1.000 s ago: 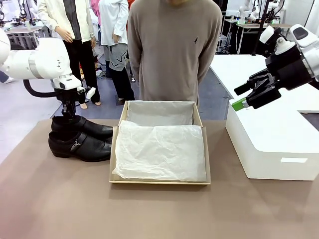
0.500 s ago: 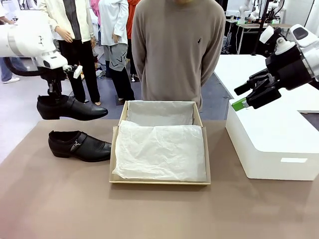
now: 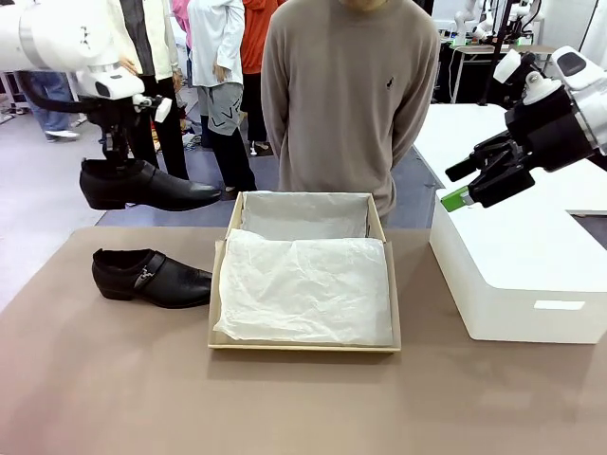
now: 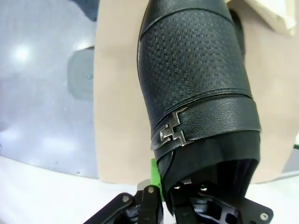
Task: Pack the shoes into the box.
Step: Place one shoe of the Shoes into the Shoes Box.
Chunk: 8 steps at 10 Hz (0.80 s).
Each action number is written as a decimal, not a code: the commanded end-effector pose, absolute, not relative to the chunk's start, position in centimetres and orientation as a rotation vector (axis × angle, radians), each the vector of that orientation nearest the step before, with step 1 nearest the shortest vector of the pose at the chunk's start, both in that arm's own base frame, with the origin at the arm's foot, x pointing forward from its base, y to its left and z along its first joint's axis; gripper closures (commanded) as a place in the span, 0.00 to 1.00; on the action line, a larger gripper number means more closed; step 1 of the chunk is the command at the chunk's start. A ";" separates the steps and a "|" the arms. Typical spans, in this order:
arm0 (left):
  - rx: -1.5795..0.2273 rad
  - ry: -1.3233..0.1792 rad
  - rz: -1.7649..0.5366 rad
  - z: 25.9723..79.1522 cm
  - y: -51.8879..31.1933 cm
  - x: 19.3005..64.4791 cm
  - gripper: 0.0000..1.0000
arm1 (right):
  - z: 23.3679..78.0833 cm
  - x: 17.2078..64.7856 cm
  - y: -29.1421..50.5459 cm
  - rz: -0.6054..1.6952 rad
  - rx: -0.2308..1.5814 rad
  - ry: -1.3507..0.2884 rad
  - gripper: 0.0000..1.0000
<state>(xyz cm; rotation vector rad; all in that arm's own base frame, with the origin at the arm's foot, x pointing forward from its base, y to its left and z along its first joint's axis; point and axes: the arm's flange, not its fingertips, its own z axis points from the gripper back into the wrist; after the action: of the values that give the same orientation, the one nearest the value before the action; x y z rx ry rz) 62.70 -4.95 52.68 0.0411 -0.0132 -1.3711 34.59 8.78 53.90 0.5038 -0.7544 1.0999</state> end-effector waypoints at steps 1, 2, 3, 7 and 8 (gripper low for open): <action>0.028 -0.011 -1.382 54.7 -7.8 61.7 1.00 | 53.9 35.0 8.9 1.125 0.520 -0.785 0.00; 0.039 -0.027 -1.391 55.5 -9.8 61.4 1.00 | 53.9 35.0 8.9 1.125 0.520 -0.785 0.00; 0.038 -0.041 -1.394 56.1 -11.7 61.2 1.00 | 53.9 35.0 8.9 1.125 0.520 -0.785 0.00; -0.004 -0.045 -1.417 56.3 -14.9 60.8 1.00 | 53.9 35.0 8.9 1.125 0.520 -0.785 0.00; 0.030 -0.041 -1.428 55.7 -14.9 60.5 1.00 | 53.9 35.0 8.9 1.125 0.520 -0.785 0.00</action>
<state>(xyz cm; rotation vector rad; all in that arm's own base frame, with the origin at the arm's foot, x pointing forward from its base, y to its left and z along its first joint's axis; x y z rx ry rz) 60.61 -15.24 55.41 0.0241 -0.0366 -1.4333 34.59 8.82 53.90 0.5026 -0.7537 1.1005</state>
